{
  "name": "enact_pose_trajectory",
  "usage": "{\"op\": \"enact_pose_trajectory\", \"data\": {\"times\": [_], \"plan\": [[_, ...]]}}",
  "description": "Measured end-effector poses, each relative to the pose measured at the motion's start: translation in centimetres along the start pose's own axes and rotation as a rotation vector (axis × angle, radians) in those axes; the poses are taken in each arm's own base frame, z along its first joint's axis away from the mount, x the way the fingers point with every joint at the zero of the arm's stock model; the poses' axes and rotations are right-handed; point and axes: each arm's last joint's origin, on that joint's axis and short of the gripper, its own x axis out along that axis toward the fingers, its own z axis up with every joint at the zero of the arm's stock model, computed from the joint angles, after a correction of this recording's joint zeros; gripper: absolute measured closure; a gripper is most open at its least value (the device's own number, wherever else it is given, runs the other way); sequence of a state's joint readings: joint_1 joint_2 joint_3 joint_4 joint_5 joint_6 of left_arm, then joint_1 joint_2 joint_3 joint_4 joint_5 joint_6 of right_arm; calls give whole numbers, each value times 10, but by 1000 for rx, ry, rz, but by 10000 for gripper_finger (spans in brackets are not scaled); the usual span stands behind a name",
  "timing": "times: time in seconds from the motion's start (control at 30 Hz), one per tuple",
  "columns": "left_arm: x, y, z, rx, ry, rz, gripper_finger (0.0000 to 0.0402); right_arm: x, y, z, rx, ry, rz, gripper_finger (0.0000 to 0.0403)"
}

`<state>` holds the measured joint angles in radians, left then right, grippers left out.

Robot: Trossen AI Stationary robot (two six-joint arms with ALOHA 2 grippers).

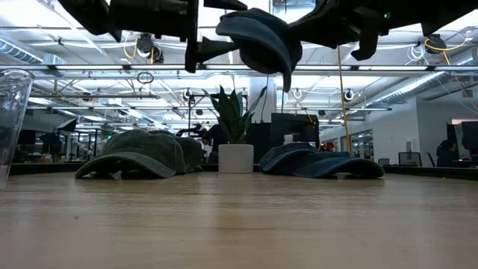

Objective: Pick & Place hat
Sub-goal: Put the bottom blue cap into the left transparent bin

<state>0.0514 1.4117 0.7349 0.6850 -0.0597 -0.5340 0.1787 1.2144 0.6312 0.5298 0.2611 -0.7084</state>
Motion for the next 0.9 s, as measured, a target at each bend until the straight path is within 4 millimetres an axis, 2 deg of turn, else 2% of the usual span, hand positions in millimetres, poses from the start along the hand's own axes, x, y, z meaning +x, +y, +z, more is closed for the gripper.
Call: {"op": "enact_pose_trajectory", "data": {"times": [0.2,0.3,0.4,0.6,0.73,0.9], "plan": [[0,-5,8,57,-18,-163,50,0,0,0,7,-3,3,403],[3,-3,20,12,105,-343,50,0,1,1,22,-21,25,403],[9,1,40,-97,263,-431,50,0,2,2,58,-72,83,403],[12,10,70,-119,536,-287,50,0,4,2,66,-90,130,403],[7,9,95,-116,632,-191,50,0,5,-1,57,-63,142,403],[1,9,129,-206,691,-77,50,0,5,-3,5,-17,112,403]]}}
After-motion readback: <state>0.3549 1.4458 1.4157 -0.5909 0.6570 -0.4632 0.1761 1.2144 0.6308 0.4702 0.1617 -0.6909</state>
